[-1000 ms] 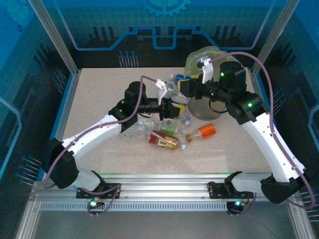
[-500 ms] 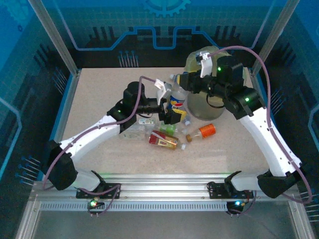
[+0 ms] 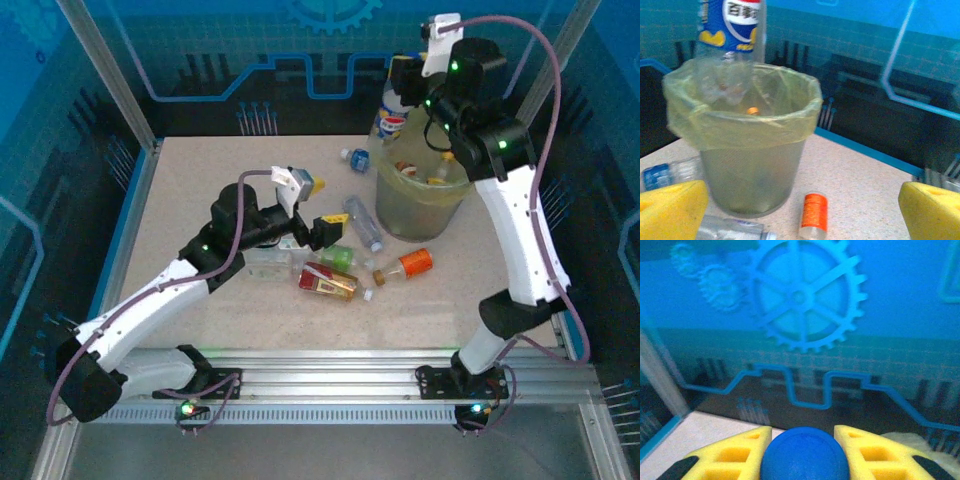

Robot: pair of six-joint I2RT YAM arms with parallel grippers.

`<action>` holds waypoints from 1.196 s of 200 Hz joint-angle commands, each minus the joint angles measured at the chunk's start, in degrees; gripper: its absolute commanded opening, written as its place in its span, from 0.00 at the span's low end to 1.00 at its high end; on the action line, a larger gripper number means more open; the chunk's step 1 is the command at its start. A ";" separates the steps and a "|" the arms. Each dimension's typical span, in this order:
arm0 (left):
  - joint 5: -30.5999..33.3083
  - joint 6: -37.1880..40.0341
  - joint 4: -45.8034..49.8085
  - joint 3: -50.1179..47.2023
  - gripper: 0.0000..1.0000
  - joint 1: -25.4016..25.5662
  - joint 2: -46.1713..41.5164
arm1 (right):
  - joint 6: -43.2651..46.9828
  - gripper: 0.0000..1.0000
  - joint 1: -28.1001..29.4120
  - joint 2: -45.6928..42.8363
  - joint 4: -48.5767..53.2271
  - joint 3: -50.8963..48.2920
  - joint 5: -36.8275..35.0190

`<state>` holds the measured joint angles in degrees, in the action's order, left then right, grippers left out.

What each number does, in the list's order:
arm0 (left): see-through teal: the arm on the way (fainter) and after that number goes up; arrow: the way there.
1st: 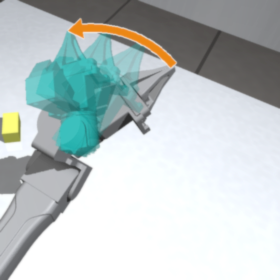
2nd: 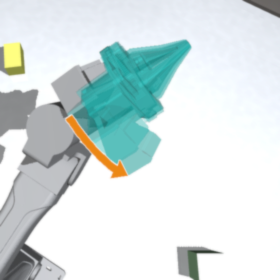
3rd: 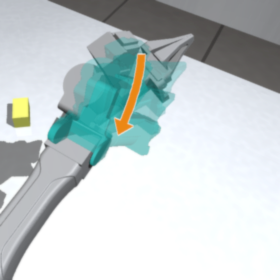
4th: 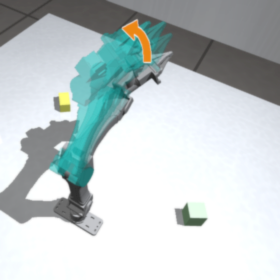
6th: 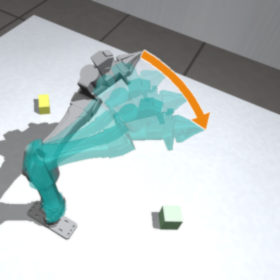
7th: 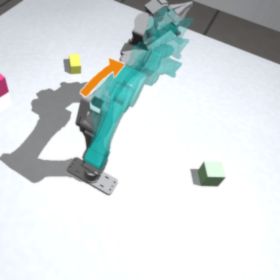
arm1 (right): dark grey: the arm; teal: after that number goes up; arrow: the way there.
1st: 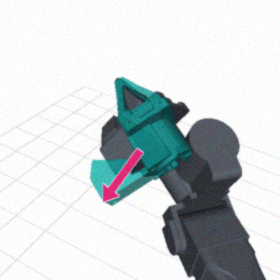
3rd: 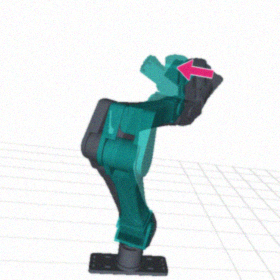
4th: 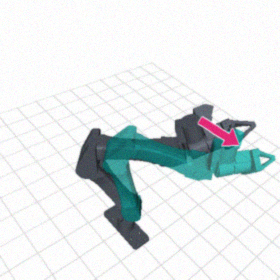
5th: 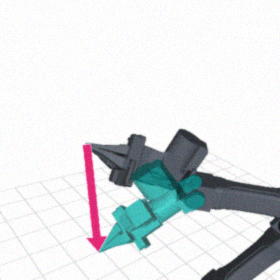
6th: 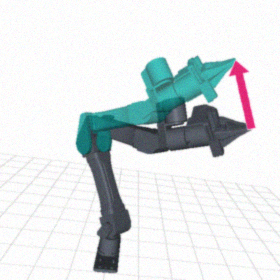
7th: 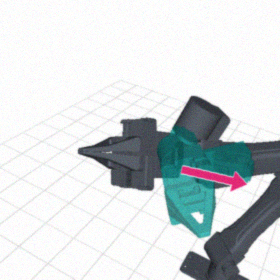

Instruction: Put the plastic bottles in the bin

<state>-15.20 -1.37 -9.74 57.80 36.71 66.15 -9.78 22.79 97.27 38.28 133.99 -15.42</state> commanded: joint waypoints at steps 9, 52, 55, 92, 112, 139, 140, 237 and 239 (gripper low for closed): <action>9.79 -0.20 3.21 -1.83 0.99 -0.34 -2.06 | 0.77 0.00 -3.84 6.38 2.42 7.44 -8.23; 12.43 -2.58 3.60 -3.39 0.99 -2.01 -3.03 | -3.78 0.00 -7.45 11.71 4.94 9.11 -9.67; 12.39 -2.83 3.74 -3.46 0.99 -2.18 -3.02 | -4.18 0.00 -7.67 11.97 5.14 9.01 -9.54; 13.06 -5.02 4.91 -3.56 0.99 -3.90 -2.87 | -9.82 0.00 -9.72 14.70 9.57 8.39 -6.32; 13.59 -6.21 5.75 -3.40 0.99 -4.77 -2.72 | -12.32 0.00 -9.87 15.86 11.61 8.08 -5.68; 13.91 -7.37 6.61 -3.05 0.99 -5.42 -2.19 | -14.55 0.00 -10.04 16.30 12.16 4.92 -3.92; 13.94 -7.40 6.59 -3.04 0.99 -5.51 -2.14 | -14.56 0.00 -10.00 16.25 11.99 4.63 -3.87; 13.71 -8.66 8.80 -1.57 0.99 -6.35 -0.14 | -20.61 0.00 -11.69 16.80 7.80 -8.62 1.18; 13.71 -8.65 8.91 -1.51 0.99 -6.42 -0.08 | -20.67 0.00 -11.73 16.72 7.60 -9.09 1.18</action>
<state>-2.28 -9.13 -2.09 54.48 30.96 65.65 -27.49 11.55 113.93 47.77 128.97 -16.45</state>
